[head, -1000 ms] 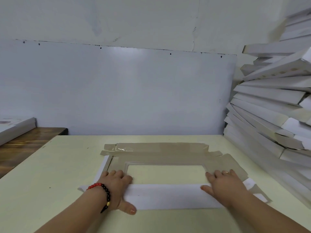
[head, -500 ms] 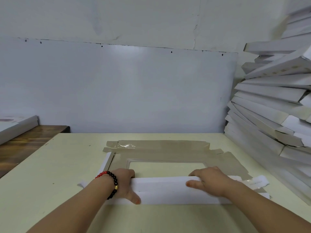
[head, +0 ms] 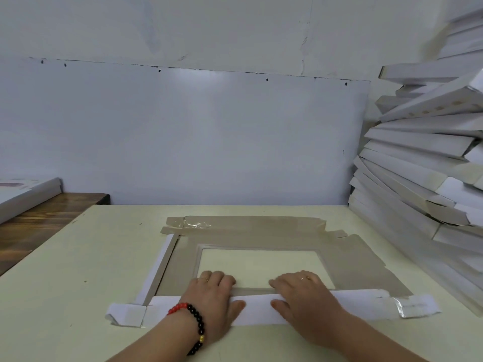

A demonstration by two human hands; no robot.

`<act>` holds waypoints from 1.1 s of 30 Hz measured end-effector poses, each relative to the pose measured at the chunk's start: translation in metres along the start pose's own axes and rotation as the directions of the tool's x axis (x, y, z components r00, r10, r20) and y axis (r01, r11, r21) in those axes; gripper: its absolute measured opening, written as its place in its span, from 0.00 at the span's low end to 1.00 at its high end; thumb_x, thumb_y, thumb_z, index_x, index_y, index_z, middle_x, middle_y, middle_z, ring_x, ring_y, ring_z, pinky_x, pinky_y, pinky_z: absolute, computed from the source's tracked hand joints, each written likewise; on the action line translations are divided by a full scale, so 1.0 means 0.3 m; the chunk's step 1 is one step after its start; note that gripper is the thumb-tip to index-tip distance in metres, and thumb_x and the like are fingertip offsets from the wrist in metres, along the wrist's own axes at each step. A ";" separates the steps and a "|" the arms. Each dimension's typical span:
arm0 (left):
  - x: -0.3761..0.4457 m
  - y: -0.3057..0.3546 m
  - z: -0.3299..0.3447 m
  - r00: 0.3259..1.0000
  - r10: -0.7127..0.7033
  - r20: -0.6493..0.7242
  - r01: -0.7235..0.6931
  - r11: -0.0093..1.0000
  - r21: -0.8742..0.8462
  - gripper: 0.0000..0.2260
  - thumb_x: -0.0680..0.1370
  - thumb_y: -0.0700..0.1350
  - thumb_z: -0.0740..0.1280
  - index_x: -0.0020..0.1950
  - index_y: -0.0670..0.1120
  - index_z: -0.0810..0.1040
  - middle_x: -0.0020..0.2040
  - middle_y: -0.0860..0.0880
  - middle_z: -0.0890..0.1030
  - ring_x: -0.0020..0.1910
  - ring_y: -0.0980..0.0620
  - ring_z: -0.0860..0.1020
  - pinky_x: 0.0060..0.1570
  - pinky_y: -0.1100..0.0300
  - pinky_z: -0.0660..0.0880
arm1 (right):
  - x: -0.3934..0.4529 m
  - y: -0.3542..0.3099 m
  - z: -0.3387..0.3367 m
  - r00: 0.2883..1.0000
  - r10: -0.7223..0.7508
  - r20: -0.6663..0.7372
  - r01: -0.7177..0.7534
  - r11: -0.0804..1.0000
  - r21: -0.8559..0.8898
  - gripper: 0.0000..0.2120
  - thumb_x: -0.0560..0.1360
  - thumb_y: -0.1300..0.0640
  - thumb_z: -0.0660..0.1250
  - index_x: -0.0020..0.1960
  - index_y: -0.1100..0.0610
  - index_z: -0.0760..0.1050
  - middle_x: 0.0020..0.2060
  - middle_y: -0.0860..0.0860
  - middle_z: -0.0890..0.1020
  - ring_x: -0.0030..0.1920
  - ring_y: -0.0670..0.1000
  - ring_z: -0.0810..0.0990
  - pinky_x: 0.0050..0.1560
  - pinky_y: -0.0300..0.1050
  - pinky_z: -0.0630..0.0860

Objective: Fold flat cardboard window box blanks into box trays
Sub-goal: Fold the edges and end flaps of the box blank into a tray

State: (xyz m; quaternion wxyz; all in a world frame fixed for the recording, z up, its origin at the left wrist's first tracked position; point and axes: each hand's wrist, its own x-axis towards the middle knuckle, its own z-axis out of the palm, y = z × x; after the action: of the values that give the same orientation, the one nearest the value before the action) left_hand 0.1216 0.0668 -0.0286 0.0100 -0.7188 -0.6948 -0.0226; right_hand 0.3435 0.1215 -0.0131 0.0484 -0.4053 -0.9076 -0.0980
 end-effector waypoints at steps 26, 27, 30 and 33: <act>-0.055 -0.321 0.064 0.990 -0.012 0.140 0.005 0.999 0.049 0.41 0.66 0.75 0.30 0.74 0.57 0.31 0.73 0.61 0.31 0.73 0.55 0.29 0.72 0.55 0.31 | -0.180 0.456 0.160 0.953 0.204 0.223 -0.221 0.973 0.058 0.32 0.79 0.33 0.43 0.71 0.43 0.27 0.72 0.36 0.33 0.72 0.38 0.31 0.73 0.41 0.35; -0.056 -0.329 0.062 0.989 -0.004 0.146 -0.003 0.999 0.049 0.41 0.64 0.75 0.29 0.74 0.58 0.31 0.73 0.61 0.31 0.73 0.55 0.30 0.72 0.54 0.31 | -0.188 0.463 0.148 0.962 0.182 0.203 -0.205 0.974 0.099 0.33 0.78 0.32 0.45 0.72 0.43 0.29 0.72 0.35 0.34 0.73 0.37 0.32 0.73 0.39 0.35; -0.058 -0.354 0.033 0.993 0.033 0.118 -0.042 0.996 0.074 0.42 0.65 0.77 0.33 0.76 0.61 0.36 0.73 0.61 0.35 0.75 0.56 0.36 0.74 0.54 0.36 | -0.222 0.493 0.097 0.972 0.152 0.178 -0.197 0.942 0.272 0.35 0.74 0.32 0.57 0.76 0.39 0.48 0.74 0.34 0.47 0.75 0.35 0.44 0.73 0.32 0.43; -0.060 -0.367 -0.027 0.983 0.177 -0.047 -0.165 0.968 0.188 0.38 0.72 0.76 0.45 0.71 0.56 0.72 0.70 0.57 0.71 0.68 0.56 0.72 0.66 0.57 0.69 | -0.266 0.523 0.037 0.970 0.152 0.191 -0.225 0.857 0.464 0.22 0.61 0.34 0.76 0.54 0.31 0.77 0.67 0.28 0.66 0.68 0.27 0.60 0.66 0.25 0.59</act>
State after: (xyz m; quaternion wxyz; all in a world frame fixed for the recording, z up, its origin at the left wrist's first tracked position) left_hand 0.0109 0.0523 -0.0231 0.0999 -0.7710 -0.6287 0.0195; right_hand 0.5137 0.1684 -0.0157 0.0898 -0.4736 -0.8602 0.1666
